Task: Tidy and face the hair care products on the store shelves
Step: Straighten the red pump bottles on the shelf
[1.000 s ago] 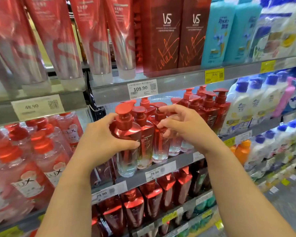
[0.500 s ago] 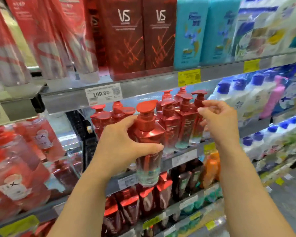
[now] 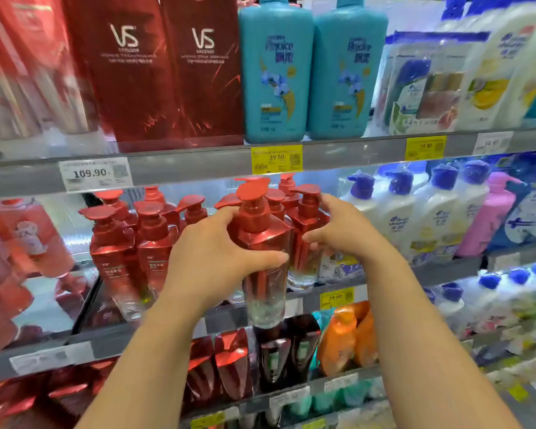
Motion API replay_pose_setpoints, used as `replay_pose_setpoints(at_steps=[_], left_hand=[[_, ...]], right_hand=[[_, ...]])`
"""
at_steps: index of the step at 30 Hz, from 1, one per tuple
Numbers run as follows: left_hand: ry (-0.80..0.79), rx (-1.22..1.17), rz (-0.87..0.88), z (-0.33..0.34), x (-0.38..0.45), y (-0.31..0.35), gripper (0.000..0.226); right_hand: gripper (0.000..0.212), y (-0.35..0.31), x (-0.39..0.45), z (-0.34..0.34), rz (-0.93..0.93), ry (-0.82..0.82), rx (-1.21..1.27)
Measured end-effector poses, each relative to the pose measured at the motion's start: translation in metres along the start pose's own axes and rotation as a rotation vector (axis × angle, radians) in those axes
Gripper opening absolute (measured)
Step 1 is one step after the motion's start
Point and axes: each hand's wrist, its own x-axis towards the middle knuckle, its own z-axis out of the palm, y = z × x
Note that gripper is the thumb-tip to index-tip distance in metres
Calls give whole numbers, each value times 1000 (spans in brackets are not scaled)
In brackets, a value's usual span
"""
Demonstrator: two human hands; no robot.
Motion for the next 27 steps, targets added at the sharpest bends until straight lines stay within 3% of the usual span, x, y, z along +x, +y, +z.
replay_pose_setpoints(at_steps=[3, 10, 22, 27], left_hand=[[26, 3, -46, 9, 0, 10, 72], [52, 15, -59, 12, 5, 30, 66], [76, 119, 68, 23, 18, 56, 62], [-48, 213, 147, 33, 33, 66, 45]], right_hand=[[44, 1, 6, -6, -56, -22, -173], [63, 12, -3, -19, -162, -78, -250], [70, 15, -38, -65, -254, 43, 140], [73, 12, -56, -98, -288, 66, 222]])
